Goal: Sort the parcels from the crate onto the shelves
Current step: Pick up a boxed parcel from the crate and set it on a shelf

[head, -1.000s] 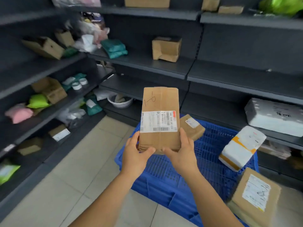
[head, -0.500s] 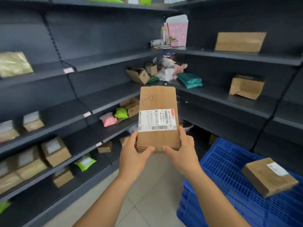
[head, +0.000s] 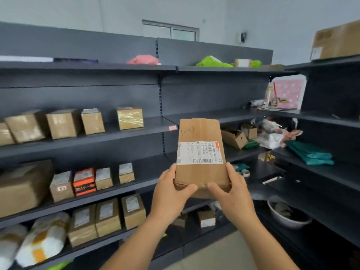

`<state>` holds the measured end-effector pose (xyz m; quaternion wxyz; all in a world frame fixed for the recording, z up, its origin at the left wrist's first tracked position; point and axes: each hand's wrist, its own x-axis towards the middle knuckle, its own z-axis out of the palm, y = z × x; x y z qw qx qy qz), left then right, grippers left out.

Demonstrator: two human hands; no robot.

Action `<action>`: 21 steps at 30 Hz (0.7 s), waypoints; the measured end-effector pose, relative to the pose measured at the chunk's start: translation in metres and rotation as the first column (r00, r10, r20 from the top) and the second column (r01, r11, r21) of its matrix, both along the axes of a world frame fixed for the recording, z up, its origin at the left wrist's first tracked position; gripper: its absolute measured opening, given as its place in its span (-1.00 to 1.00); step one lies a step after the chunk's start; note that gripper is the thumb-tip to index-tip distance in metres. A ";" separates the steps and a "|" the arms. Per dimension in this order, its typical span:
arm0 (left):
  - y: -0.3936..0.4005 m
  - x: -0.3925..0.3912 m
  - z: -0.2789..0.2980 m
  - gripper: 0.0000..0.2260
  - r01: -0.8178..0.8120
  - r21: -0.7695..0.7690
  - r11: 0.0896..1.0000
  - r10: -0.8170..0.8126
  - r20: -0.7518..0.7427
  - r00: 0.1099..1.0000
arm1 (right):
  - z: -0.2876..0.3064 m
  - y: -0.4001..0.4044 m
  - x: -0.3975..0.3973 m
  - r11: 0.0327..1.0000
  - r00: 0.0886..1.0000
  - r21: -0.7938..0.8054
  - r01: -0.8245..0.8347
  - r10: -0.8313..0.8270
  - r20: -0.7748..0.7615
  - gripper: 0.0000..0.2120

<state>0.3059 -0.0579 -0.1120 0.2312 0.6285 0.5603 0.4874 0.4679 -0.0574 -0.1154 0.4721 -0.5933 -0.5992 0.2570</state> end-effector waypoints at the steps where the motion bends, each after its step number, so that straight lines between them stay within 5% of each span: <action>1: 0.007 -0.009 0.005 -0.46 -0.011 0.007 1.000 0.011 -0.003 1.000 | 0.006 0.009 -0.008 1.000 1.000 0.012 -0.016 0.016 0.005 -0.23; 12: 0.145 -0.075 0.063 -0.53 -0.183 0.122 0.976 0.199 -0.134 0.971 | 0.060 0.170 -0.068 0.971 0.985 0.164 -0.173 0.175 0.004 -0.36; 21: 0.333 -0.106 0.094 -0.36 -0.318 0.140 0.938 0.346 -0.287 0.893 | 0.094 0.379 -0.103 0.945 0.953 0.138 -0.297 0.284 0.106 -0.37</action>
